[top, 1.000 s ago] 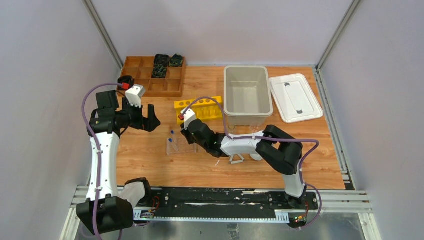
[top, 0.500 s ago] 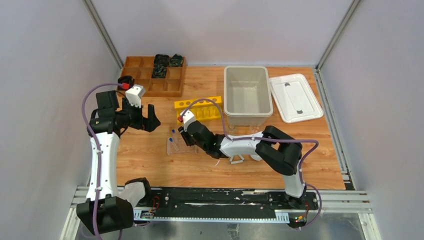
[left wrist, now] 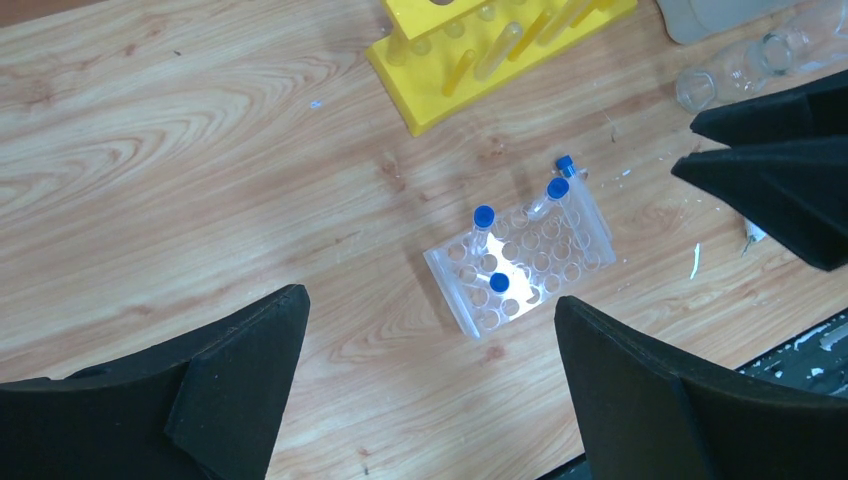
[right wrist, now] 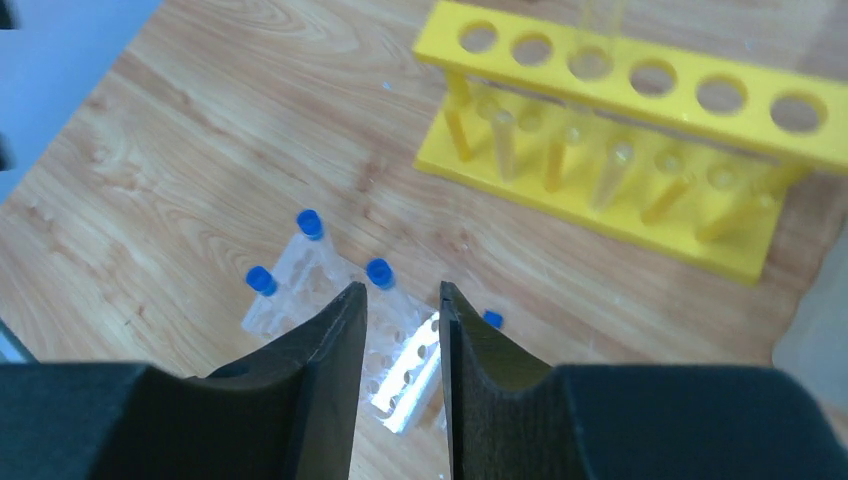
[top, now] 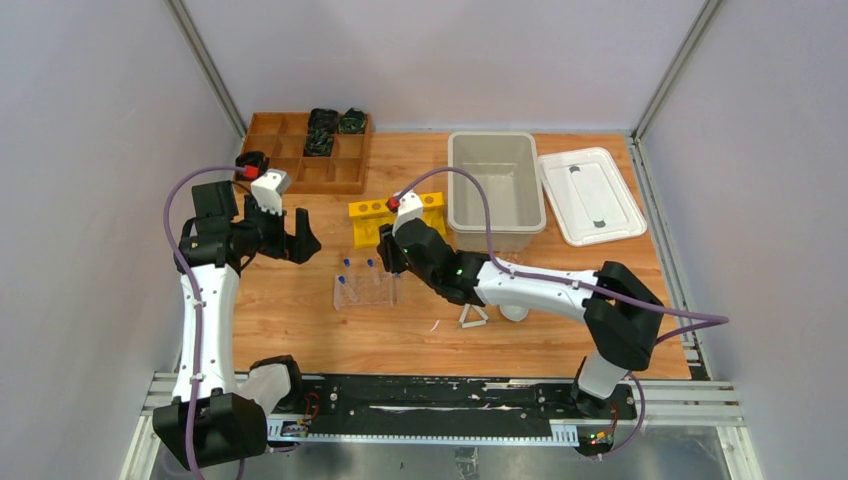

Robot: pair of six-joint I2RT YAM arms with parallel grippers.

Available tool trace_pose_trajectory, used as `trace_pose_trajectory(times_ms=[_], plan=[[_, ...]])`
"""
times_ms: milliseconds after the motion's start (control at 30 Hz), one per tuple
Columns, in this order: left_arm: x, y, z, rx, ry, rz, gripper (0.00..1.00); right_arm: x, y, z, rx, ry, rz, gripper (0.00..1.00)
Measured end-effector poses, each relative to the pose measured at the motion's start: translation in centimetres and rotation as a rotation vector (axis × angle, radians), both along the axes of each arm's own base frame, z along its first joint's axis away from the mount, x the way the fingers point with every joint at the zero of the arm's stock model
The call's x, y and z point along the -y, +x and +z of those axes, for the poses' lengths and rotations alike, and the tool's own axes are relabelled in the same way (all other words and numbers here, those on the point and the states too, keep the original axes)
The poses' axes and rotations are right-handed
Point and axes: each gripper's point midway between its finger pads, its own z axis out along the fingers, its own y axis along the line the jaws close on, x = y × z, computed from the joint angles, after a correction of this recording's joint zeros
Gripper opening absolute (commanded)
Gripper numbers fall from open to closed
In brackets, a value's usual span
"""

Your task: Organize the chemistry lab equipment

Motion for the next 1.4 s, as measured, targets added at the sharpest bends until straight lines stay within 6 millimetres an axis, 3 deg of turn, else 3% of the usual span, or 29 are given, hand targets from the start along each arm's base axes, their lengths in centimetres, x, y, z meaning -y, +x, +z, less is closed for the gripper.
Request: trace_pose_trajectory(times_ms=[100, 200, 367, 500, 1133, 1200, 1333, 1400], plan=[[0.0, 0.0, 0.0, 0.000, 0.000, 0.000, 1.00, 1.6, 0.4, -1.6, -0.086, -0.016, -0.064, 0.38], [0.0, 0.0, 0.0, 0.000, -0.002, 0.002, 1.00, 3.1, 0.3, -4.7, -0.180, -0.086, -0.116, 0.40], [0.0, 0.1, 0.5, 0.011, 0.001, 0.003, 1.00, 3.8, -0.5, -10.1, -0.309, -0.229, -0.143, 0.41], [-0.1, 0.2, 0.7, 0.018, 0.004, 0.004, 1.00, 3.9, -1.2, -12.7, -0.372, -0.302, -0.140, 0.41], [-0.1, 0.2, 0.8, 0.020, 0.008, 0.007, 1.00, 2.5, 0.0, -15.5, -0.435, -0.358, -0.141, 0.36], [-0.1, 0.2, 0.8, 0.021, 0.007, 0.007, 1.00, 2.6, 0.2, -15.6, -0.438, -0.364, -0.148, 0.30], [-0.1, 0.2, 0.8, 0.022, 0.007, 0.006, 1.00, 3.1, 1.2, -15.6, -0.442, -0.369, -0.169, 0.04], [-0.1, 0.1, 0.9, 0.026, 0.006, 0.004, 1.00, 3.5, 1.6, -15.5, -0.447, -0.368, -0.181, 0.00]])
